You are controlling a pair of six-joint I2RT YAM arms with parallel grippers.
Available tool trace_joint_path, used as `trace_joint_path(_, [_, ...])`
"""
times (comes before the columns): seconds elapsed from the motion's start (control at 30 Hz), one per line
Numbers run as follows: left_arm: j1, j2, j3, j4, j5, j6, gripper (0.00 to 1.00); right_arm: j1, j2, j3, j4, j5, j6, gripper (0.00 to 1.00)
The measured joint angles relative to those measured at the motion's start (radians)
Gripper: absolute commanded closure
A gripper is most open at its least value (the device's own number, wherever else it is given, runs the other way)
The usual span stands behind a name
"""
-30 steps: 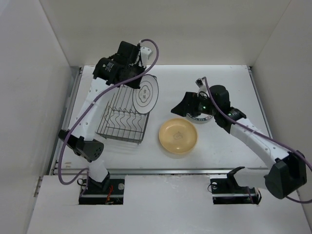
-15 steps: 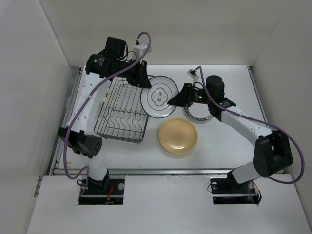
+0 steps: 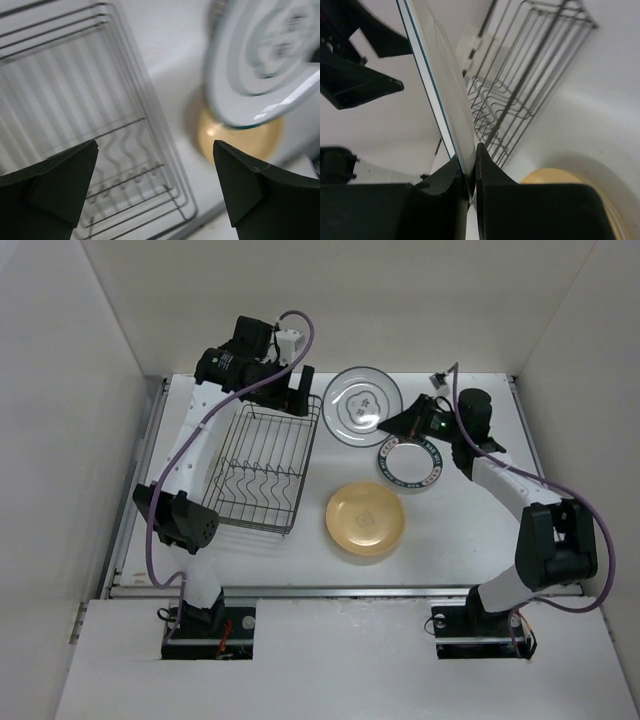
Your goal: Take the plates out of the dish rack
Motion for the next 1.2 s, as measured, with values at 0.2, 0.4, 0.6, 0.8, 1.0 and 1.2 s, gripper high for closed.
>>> trace_joint_path(0.2, [0.060, 0.044, 0.033, 0.006, -0.545, -0.011, 0.03, -0.165, -0.037, -0.095, -0.113, 0.116, 0.023, 1.00])
trace_joint_path(0.4, [0.201, 0.135, -0.027, -0.034, -0.687, -0.024, 0.17, -0.234, -0.037, -0.168, -0.279, 0.248, -0.034, 1.00])
trace_joint_path(0.6, [0.249, 0.151, -0.185, -0.060, -0.723, -0.030, 0.20, -0.251, 0.016, -0.183, -0.323, 0.294, -0.083, 1.00])
trace_joint_path(0.8, [0.252, 0.152, -0.216, -0.063, -0.747, -0.034, 0.24, -0.286, 0.097, -0.187, -0.338, 0.328, -0.107, 1.00])
trace_joint_path(1.0, [0.252, 0.152, -0.222, -0.059, -0.764, -0.033, 0.25, -0.315, 0.107, -0.189, -0.336, 0.337, -0.113, 0.49])
trace_joint_path(1.2, [0.254, 0.166, -0.223, -0.047, -0.791, -0.032, 0.27, -0.333, 0.117, -0.191, -0.348, 0.338, -0.135, 0.31])
